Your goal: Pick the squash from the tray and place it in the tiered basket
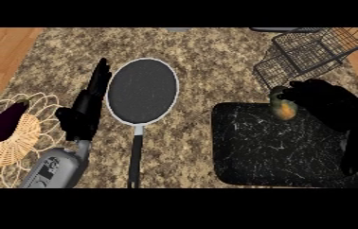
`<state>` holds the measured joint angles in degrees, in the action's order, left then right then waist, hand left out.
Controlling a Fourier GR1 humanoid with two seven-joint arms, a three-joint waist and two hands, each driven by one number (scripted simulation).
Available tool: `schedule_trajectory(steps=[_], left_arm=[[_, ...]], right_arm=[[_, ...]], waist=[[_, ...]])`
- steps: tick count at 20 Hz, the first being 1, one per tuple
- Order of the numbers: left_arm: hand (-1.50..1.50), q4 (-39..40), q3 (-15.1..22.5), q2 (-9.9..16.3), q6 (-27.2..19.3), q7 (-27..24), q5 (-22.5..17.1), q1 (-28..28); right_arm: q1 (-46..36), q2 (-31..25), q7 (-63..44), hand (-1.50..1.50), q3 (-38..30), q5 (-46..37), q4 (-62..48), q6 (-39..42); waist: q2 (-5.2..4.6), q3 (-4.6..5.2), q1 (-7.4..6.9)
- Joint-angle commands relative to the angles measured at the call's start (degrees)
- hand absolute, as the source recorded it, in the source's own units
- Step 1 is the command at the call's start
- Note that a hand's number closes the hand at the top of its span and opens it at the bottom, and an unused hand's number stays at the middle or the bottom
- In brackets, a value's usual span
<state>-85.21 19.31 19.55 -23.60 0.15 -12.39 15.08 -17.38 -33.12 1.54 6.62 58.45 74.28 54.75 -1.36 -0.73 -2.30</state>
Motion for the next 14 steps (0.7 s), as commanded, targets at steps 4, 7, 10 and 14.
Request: schedule_trajectory(steps=[4, 7, 10, 14], left_arm=[[0.00, 0.7, -0.1, 0.0, -0.4, -0.8, 0.7, -0.8], [0.00, 0.4, 0.9, -1.6, -1.6, -0.7, 1.0, -1.9], [0.00, 0.9, 1.6, -1.9, -1.9, -1.9, 1.9, -2.6], [0.00, 0.4, 1.3, -1.5, -2.3, -1.7, 2.3, -2.9]], right_arm=[[-7.0, -16.6, 2.0, -1.50, -10.8, -3.8, -0.3, 20.1], [-10.5, -19.9, 2.6, -1.50, -15.1, -8.5, 4.6, 21.4], [-12.5, -21.6, 2.8, -1.50, -19.2, -14.6, 10.3, 21.4], [-12.9, -22.1, 3.2, -1.50, -23.3, -21.9, 19.3, 22.3]], waist=[[0.75, 0.10, 1.51], [1.27, 0.06, 1.61], [1.23, -0.05, 2.06], [1.36, -0.04, 2.40]])
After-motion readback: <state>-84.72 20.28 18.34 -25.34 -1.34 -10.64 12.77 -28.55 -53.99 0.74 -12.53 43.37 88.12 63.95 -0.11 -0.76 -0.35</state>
